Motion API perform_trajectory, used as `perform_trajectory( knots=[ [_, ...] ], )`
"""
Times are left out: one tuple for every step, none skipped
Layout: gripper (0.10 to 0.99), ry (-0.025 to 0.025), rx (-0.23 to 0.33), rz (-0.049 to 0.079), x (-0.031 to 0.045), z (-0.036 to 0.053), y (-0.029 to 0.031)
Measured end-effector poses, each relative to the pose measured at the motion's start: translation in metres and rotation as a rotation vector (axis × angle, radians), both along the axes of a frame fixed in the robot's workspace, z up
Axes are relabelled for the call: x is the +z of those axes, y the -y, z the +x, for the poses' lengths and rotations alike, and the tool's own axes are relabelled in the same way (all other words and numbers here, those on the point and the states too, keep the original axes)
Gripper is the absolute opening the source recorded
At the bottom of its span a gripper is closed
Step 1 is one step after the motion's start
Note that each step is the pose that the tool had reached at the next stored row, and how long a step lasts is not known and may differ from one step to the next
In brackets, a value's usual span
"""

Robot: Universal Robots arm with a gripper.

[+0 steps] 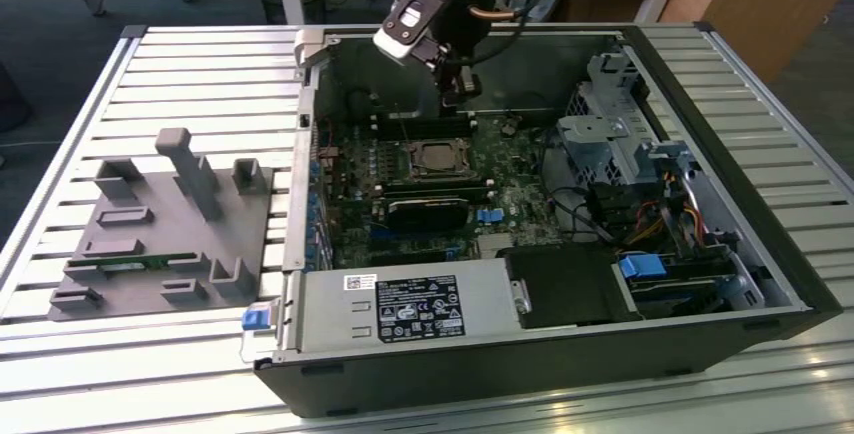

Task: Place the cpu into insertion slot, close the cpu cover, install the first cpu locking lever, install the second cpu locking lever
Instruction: 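Install the first cpu locking lever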

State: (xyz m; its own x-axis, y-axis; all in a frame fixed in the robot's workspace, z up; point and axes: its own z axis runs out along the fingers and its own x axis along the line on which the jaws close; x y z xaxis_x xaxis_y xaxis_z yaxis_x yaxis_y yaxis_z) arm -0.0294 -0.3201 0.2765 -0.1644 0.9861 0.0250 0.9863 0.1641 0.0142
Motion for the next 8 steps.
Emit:
perform_trajectory(
  knots=[
    [0.118,0.0000,0.006,0.000,0.0000,0.0000,0.0000],
    [0.118,0.0000,0.011,0.000,0.0000,0.0000,0.0000],
    [0.118,0.0000,0.016,0.000,0.0000,0.0000,0.0000],
    [0.118,0.0000,0.022,0.000,0.0000,0.0000,0.0000],
    [0.118,0.0000,0.027,0.000,0.0000,0.0000,0.0000],
    [0.118,0.0000,0.033,0.000,0.0000,0.0000,0.0000],
    [0.118,0.0000,0.039,0.000,0.0000,0.0000,0.0000],
    [0.118,0.0000,0.045,0.000,0.0000,0.0000,0.0000]
  ],
)
